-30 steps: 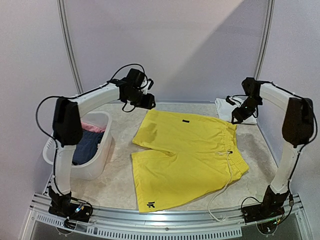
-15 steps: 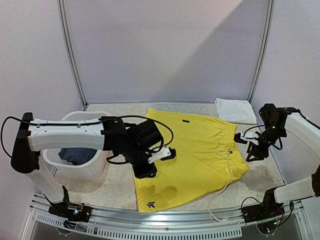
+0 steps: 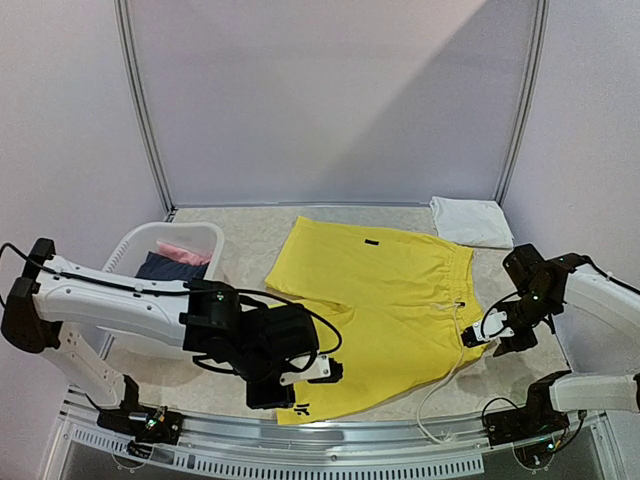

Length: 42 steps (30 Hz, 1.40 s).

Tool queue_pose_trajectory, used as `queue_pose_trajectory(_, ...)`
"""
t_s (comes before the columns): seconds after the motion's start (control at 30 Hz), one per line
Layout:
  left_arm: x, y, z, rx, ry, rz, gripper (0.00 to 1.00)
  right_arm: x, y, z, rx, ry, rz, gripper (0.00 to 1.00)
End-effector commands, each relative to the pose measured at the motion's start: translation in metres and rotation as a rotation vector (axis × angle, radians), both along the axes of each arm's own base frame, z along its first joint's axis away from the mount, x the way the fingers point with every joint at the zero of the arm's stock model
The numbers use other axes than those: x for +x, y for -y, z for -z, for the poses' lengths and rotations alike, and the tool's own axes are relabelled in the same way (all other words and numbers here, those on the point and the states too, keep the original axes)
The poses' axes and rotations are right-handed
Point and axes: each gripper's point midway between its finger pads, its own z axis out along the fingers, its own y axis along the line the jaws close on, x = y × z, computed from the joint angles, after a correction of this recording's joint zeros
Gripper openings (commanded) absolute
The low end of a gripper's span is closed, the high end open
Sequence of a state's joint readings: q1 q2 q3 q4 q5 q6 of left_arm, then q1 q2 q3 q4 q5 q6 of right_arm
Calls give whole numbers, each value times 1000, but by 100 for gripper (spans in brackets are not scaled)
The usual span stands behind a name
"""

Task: Fold and stack the mixed laundry pile
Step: Pick up the flattened shorts from the center of the board.

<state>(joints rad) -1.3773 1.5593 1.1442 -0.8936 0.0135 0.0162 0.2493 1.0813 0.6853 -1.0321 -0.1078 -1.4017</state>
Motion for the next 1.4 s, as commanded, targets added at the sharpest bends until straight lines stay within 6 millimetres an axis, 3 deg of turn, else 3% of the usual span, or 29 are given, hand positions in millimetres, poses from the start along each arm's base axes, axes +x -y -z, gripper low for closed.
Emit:
queue_pose_trajectory(0.0,-5,1,14,2,19,-39,41,23,3,14,-50,97,-66,43)
queue_pose_trajectory(0.27,-10,3,29,10,23,-37,41,38,16,49,-143,132,-65,44)
queue_pose_trajectory(0.43,-13,-1,39,35,25,-18,41,28,25,73,-189,91,-75,41)
queue_pose_trajectory(0.5,-15,-3,43,49,22,-7,41,25,28,79,-204,80,-79,34)
queue_pose_trajectory(0.57,-17,-6,48,68,21,5,41,20,29,82,-205,56,-79,19)
queue_pose_trajectory(0.67,-21,-11,54,85,19,19,42,15,23,76,-172,30,-72,5)
queue_pose_trajectory(0.77,-27,-10,59,86,11,38,43,10,17,66,-130,28,-74,1)
queue_pose_trajectory(1.03,-33,4,69,85,29,69,43,4,12,59,-89,18,-55,0)
queue_pose_trajectory(1.3,-14,-19,88,253,178,81,37,2,12,59,-85,18,-46,1)
queue_pose_trajectory(1.37,-10,-22,91,271,199,80,32,1,11,58,-80,17,-45,1)
